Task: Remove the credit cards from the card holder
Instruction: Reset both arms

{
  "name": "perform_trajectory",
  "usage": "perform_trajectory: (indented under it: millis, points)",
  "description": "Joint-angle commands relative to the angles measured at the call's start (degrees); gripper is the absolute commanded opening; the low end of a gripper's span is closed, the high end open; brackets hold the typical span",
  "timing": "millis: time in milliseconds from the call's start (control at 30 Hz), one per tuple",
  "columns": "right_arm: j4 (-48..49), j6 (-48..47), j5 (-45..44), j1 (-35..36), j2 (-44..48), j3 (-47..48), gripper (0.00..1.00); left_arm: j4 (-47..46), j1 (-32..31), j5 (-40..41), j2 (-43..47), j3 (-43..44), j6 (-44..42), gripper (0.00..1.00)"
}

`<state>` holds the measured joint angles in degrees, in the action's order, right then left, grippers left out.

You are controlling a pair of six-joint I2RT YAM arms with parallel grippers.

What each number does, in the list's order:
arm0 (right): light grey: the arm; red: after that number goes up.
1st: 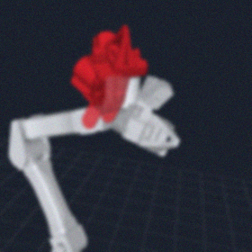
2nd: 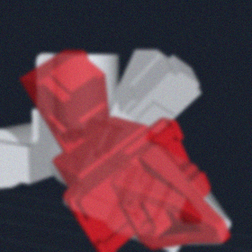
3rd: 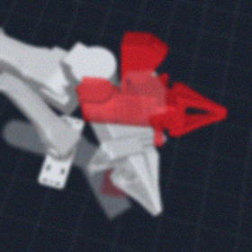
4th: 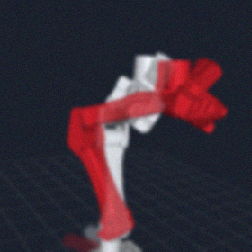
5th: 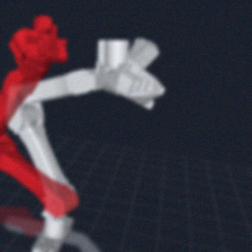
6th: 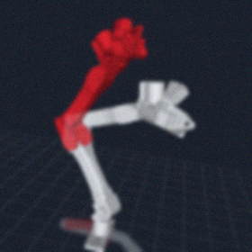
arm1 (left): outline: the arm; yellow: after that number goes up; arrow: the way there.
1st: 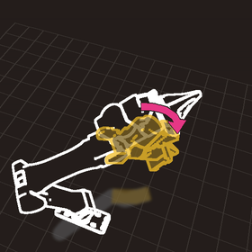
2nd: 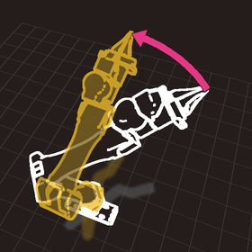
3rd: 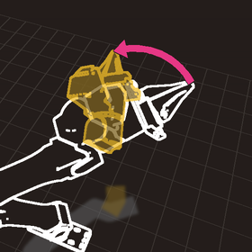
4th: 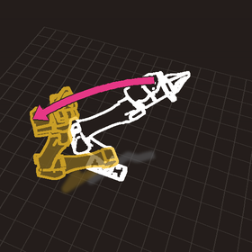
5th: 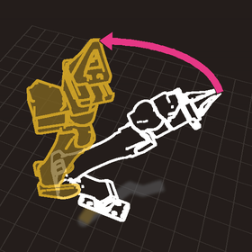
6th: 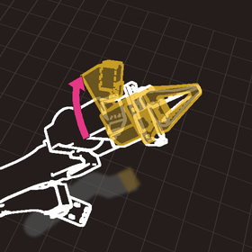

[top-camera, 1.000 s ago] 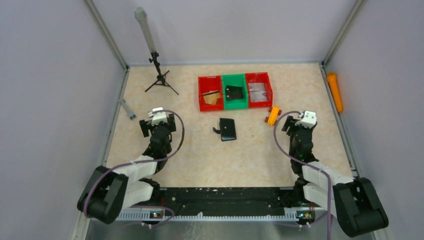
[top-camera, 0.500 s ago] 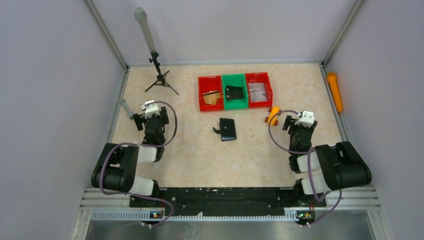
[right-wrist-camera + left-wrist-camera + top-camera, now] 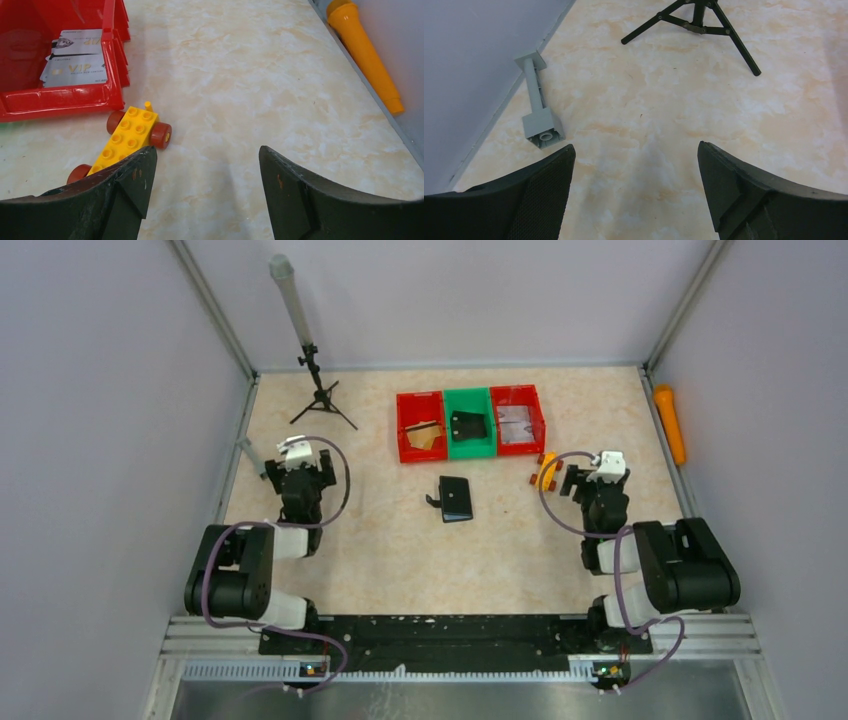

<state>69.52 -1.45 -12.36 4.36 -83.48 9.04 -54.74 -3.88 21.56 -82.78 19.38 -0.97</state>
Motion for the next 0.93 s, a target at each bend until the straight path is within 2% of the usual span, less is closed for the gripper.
perform_trajectory:
  millis: [0,33,100,167,333,367,400,433,900]
  points:
    - [-0.1,0.9,4.3,-1.4,-0.1,1.9,0.76,0.4,4.4,-12.3,-0.8,1.2,3.3,0.92]
    - [-0.5,1.1,4.7,-1.6,0.0,2.0,0.76,-2.3,5.9,-15.7,-1.4,0.1,3.1,0.92]
    - [-0.6,1.0,5.1,-1.9,0.0,2.1,0.74,-6.1,6.1,-15.8,-2.3,-1.3,2.8,0.93]
    - [-0.7,1.0,5.4,-2.0,-0.1,2.2,0.73,-5.1,6.0,-15.8,-1.5,-1.5,2.5,0.98]
    - [-0.8,1.0,5.9,-2.4,-0.1,2.3,0.73,-3.3,6.0,-15.9,-0.7,-1.0,2.6,0.99]
    - [-0.8,1.1,5.9,-2.4,0.0,2.3,0.76,-2.9,6.1,-15.6,-1.0,-0.7,3.1,0.99]
    - [-0.8,1.1,5.9,-2.4,-0.1,2.2,0.95,-3.2,6.2,-15.4,-0.6,-1.3,3.2,0.99]
    - [-0.8,1.0,5.9,-2.4,-0.1,2.2,0.98,-3.0,6.1,-15.7,-0.4,-1.2,2.9,0.99]
    - [-0.7,1.0,5.9,-2.4,-0.1,2.2,0.99,-2.8,6.2,-15.6,-0.7,-1.0,2.9,0.99]
